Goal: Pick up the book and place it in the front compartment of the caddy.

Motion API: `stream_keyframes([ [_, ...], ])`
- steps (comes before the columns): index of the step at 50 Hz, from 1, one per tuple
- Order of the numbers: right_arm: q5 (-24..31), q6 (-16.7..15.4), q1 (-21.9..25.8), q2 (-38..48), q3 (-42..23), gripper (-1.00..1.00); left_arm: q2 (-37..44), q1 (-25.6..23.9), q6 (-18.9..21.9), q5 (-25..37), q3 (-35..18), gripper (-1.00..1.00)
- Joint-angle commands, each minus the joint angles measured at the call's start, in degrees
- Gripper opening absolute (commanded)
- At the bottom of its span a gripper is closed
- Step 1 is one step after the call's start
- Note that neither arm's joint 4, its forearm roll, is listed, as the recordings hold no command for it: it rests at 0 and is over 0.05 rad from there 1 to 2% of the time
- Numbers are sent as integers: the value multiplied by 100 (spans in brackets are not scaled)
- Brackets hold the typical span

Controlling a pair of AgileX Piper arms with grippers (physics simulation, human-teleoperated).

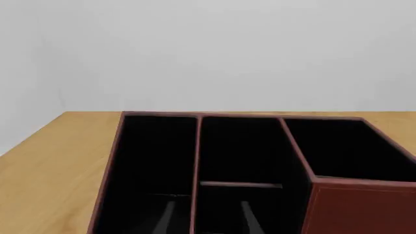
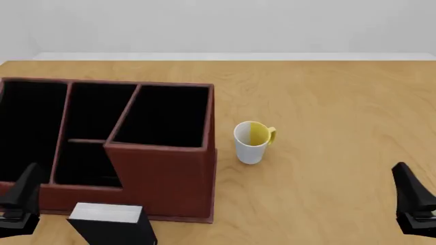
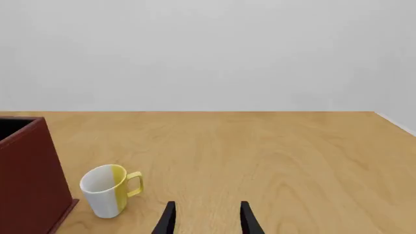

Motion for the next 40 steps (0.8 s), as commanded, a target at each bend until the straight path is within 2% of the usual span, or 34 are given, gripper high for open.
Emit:
stream_keyframes([
  [1, -33, -18, 26, 66, -19, 100, 0, 0, 0, 0, 0, 100],
  [19, -51, -134, 169, 109, -12, 100, 0, 0, 0, 0, 0, 100],
  [22, 6, -393, 305, 8, -20, 100, 0, 0, 0, 0, 0, 100],
  [23, 21, -312, 274, 14, -69, 100, 0, 0, 0, 0, 0, 100],
  [26, 154, -192, 333, 154, -437, 100, 0, 0, 0, 0, 0, 100],
  [29, 143, -245, 528, 416, -755, 100, 0, 0, 0, 0, 0, 100],
  [30, 115, -124, 603, 600, -895, 100, 0, 0, 0, 0, 0, 100],
  [32, 135, -262, 895, 864, -1203, 100, 0, 0, 0, 0, 0, 100],
  [33, 133, -262, 896, 867, -1204, 100, 0, 0, 0, 0, 0, 100],
  [34, 138, -421, 1045, 1012, -1320, 100, 0, 0, 0, 0, 0, 100],
  [35, 219, -428, 1295, 1312, -1661, 100, 0, 0, 0, 0, 0, 100],
  [38, 357, -647, 1511, 1481, -1958, 100, 0, 0, 0, 0, 0, 100],
  [40, 442, -669, 1615, 1686, -2178, 100, 0, 0, 0, 0, 0, 100],
])
